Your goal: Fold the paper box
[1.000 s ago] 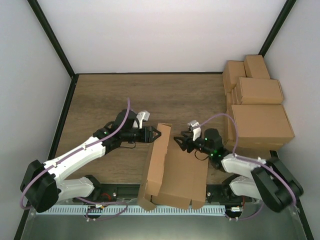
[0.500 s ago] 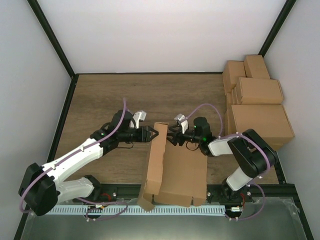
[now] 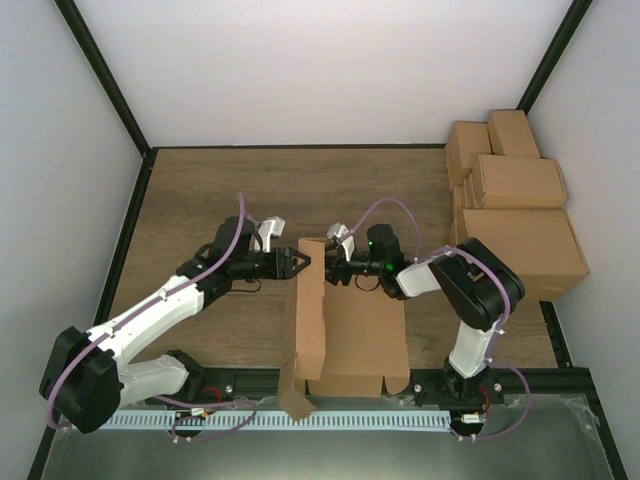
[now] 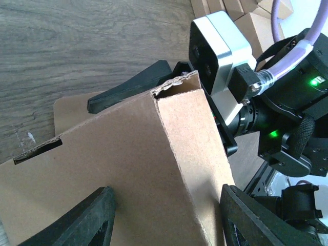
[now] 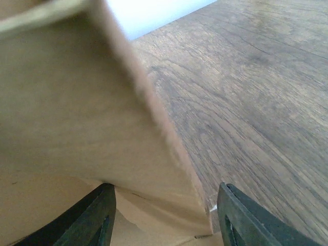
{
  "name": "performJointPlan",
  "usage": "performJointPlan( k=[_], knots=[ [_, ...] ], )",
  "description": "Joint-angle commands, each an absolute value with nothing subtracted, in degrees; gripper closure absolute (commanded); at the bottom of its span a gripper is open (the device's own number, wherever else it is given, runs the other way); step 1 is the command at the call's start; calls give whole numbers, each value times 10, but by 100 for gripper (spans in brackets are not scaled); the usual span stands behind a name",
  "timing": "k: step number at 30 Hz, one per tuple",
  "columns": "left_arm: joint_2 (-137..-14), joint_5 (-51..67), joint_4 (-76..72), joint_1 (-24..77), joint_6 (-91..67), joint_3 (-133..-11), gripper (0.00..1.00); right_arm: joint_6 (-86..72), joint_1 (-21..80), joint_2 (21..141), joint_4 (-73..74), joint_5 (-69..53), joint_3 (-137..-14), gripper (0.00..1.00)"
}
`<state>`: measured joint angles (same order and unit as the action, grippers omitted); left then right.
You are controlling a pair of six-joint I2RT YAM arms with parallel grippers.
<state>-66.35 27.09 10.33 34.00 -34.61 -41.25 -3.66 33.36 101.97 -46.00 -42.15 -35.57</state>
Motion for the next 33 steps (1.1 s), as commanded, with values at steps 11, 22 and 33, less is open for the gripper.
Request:
performJointPlan(
  k=[11, 22, 33],
  knots=[
    [-665, 356, 83, 337, -324, -372, 41, -45, 370, 1047, -534, -438, -431, 55],
    [-613, 290, 121, 337, -320, -384, 33, -49, 377, 952, -506, -366, -359, 79],
    [-553, 200, 203, 337, -311, -406, 13, -62, 377, 877, -376, -259, -328, 88]
  ],
)
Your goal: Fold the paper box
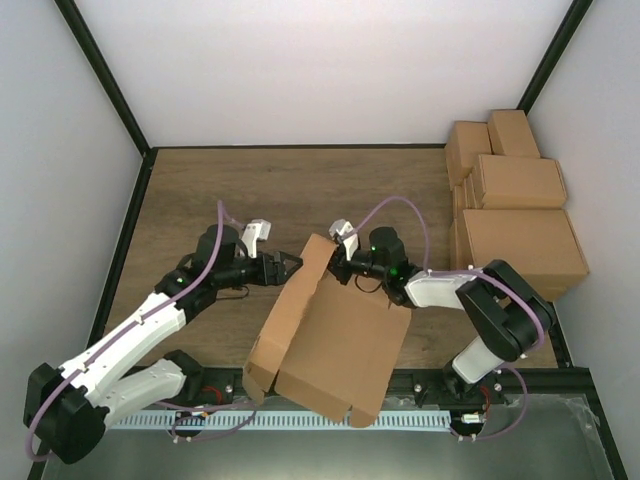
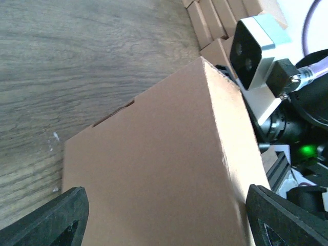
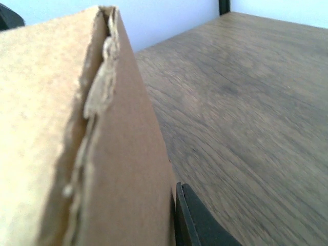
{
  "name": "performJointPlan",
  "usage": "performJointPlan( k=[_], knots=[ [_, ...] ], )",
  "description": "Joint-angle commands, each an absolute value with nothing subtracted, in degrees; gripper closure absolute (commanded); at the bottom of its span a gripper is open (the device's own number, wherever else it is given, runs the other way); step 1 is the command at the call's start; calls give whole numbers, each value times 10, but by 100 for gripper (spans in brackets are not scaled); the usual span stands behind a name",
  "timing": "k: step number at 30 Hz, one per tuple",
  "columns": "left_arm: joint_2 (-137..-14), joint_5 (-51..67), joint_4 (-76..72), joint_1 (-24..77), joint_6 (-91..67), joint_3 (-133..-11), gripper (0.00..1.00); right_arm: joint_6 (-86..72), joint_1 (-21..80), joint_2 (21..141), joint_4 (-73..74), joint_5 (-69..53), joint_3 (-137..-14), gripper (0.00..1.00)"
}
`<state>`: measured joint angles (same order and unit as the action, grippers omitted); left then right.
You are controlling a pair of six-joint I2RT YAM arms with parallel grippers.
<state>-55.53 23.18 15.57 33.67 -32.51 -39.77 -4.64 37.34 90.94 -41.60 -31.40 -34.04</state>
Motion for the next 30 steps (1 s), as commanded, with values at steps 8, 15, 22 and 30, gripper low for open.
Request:
performJointPlan(
  k=[8, 15, 22, 30],
  knots=[
    [-566, 179, 218, 337, -299, -433, 11, -87, 377, 844, -282, -144, -318, 88],
    [-575, 171, 223, 337, -288, -434, 11, -100, 377, 799, -252, -22, -293, 57],
    [-578, 185, 208, 337, -291, -418, 11, -87, 377, 802, -275, -24, -275, 60],
    [-602, 217, 198, 338, -287, -416, 12, -69, 377, 836, -319, -59, -284, 60]
  ],
)
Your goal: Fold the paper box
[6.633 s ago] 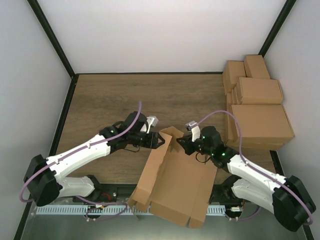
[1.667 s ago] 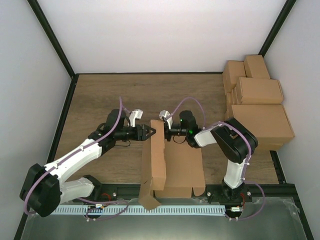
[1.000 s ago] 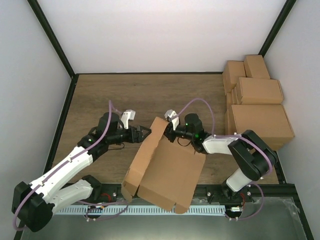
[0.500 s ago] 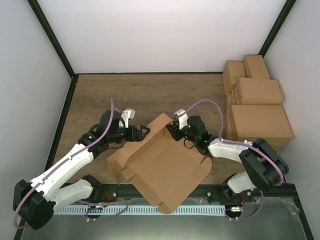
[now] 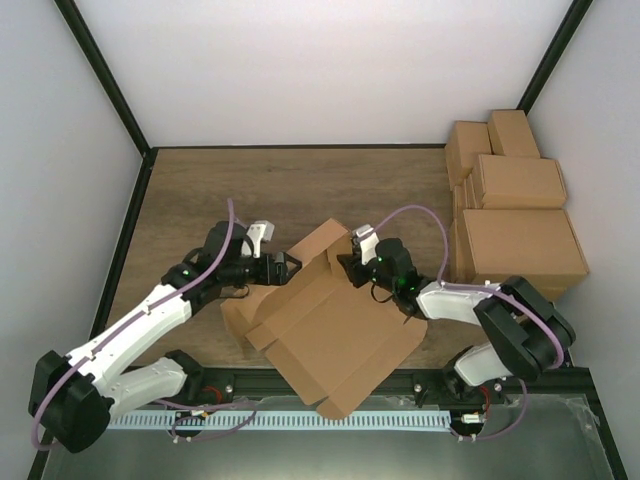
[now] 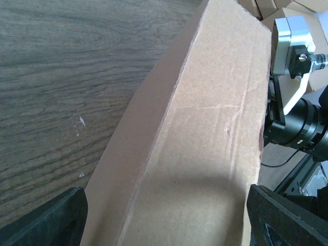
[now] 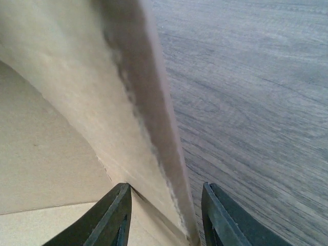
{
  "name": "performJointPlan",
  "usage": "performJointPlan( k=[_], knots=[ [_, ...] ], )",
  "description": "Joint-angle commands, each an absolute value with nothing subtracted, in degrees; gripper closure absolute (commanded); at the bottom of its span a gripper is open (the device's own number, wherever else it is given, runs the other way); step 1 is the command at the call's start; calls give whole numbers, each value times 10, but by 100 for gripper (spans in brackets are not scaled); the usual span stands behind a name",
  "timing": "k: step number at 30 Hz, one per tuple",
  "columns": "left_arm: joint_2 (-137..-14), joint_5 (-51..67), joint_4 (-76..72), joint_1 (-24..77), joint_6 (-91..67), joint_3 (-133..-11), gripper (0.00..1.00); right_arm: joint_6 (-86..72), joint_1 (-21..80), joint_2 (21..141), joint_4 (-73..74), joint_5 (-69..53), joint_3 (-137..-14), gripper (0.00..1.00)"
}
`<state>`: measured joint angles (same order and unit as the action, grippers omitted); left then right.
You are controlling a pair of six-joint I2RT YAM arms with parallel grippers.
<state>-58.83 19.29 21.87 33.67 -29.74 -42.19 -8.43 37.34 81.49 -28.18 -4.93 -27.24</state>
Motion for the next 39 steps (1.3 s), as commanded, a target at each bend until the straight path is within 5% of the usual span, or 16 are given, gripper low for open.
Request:
performJointPlan(
  k=[1, 4, 11, 14, 18, 23, 31, 39],
  knots=[
    [-607, 223, 196, 338, -287, -416, 13, -65, 377, 841, -325, -65, -287, 60],
    [-625, 237, 192, 339, -283, -416, 16, -55, 377, 859, -340, -81, -298, 62],
    [-639, 251, 188, 341, -280, -421, 17, -67, 383, 891, -324, 1, -322, 95],
    [-640, 257, 182, 342, -284, -419, 17, -74, 393, 891, -325, 54, -315, 99],
    [-643, 260, 172, 344, -291, -415, 17, -74, 398, 893, -334, 59, -308, 99],
    [-644, 253, 181, 345, -290, -420, 17, -68, 398, 874, -365, 12, -285, 77],
    [-638, 250, 185, 345, -292, -418, 17, -54, 398, 862, -390, -39, -270, 62],
    [-637, 250, 185, 345, -292, -419, 17, -52, 398, 876, -391, 2, -294, 61]
  ],
)
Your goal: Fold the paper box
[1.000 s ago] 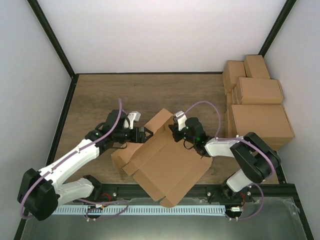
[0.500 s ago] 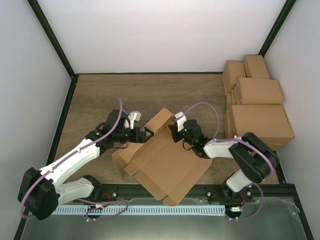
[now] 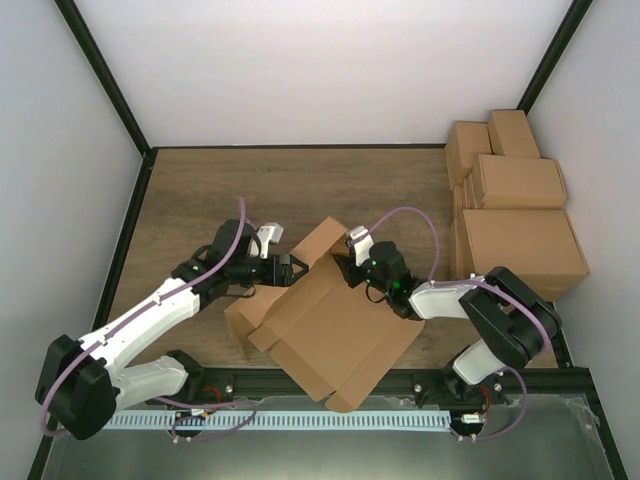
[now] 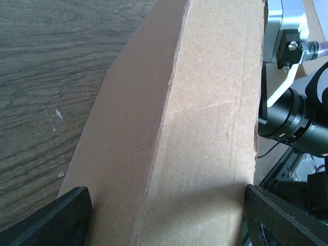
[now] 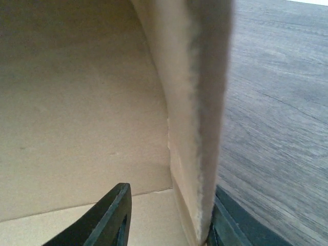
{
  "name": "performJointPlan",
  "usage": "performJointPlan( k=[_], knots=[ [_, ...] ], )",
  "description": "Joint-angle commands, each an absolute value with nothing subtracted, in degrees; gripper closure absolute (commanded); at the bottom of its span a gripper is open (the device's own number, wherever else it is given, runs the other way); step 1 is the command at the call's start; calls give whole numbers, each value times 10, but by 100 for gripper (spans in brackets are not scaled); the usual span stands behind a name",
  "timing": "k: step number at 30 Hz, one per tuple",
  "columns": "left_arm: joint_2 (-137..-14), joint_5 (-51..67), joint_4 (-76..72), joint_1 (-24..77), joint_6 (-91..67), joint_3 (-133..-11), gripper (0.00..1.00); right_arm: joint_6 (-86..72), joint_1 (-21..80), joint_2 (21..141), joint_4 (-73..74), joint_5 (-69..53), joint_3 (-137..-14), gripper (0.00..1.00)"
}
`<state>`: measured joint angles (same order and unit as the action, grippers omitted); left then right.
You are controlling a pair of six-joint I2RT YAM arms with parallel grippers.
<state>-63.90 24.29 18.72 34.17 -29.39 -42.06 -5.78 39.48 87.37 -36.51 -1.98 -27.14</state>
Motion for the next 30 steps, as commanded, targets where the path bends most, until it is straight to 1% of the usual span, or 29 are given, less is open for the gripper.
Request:
performJointPlan(
  k=[1, 5, 7, 8, 10, 11, 13, 14, 15, 16, 19, 21, 27, 30],
  knots=[
    [-637, 249, 185, 345, -293, -419, 17, -52, 398, 880, -397, 11, -295, 64],
    [-639, 248, 183, 345, -294, -420, 17, -53, 399, 903, -446, 41, -291, 69],
    [-639, 248, 184, 346, -294, -421, 17, -52, 398, 917, -460, 49, -297, 75],
    [-639, 248, 185, 346, -294, -421, 17, -52, 398, 923, -466, 48, -298, 80],
    [-637, 247, 191, 346, -292, -424, 17, -53, 398, 925, -472, 43, -299, 94],
    [-635, 245, 196, 346, -291, -427, 16, -55, 398, 921, -473, 41, -297, 98],
    [-623, 236, 213, 346, -285, -439, 11, -59, 398, 908, -473, 42, -290, 99],
    [-612, 228, 228, 346, -281, -449, 5, -61, 398, 901, -469, 50, -287, 99],
    [-601, 213, 250, 346, -276, -474, 1, -63, 398, 895, -459, 60, -287, 99],
    [-589, 192, 276, 346, -271, -490, 0, -67, 397, 889, -446, 71, -288, 99],
    [-553, 106, 348, 346, -268, -565, 0, -89, 390, 862, -407, 103, -286, 99],
    [-527, 64, 373, 345, -275, -587, 0, -113, 375, 843, -386, 107, -282, 99],
    [-425, -52, 401, 345, -332, -559, 0, -183, 318, 786, -326, 88, -264, 99],
    [-372, -71, 406, 345, -360, -537, 0, -233, 285, 762, -282, 56, -272, 99]
  ],
)
